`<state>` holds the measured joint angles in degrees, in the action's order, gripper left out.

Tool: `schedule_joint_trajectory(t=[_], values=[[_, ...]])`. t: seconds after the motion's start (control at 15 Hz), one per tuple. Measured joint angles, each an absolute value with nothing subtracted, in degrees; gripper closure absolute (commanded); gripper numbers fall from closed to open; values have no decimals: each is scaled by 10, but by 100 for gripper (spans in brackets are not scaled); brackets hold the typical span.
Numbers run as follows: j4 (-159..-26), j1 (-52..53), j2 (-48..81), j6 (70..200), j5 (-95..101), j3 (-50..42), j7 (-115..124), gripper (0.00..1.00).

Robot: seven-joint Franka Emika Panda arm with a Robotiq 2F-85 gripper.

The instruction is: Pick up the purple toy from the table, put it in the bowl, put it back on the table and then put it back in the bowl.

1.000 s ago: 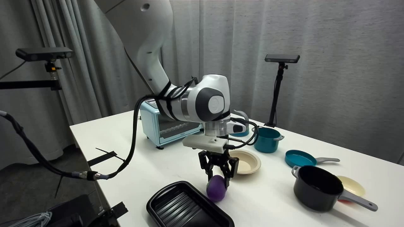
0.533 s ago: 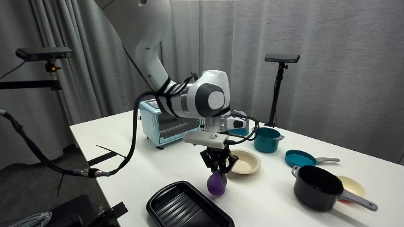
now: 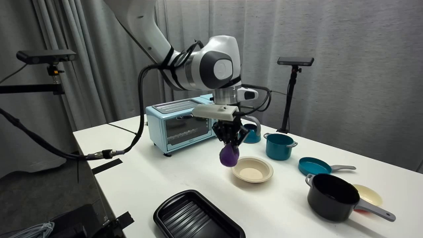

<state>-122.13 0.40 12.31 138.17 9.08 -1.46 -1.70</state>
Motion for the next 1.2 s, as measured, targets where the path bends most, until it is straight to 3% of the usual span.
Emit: schedule_joint_trajectory(t=[0.6, 1.2], values=[[-1082, 0, 187, 1381, 78, -21, -19, 96], [-1043, 17, 310, 1382, 137, -26, 21, 96]])
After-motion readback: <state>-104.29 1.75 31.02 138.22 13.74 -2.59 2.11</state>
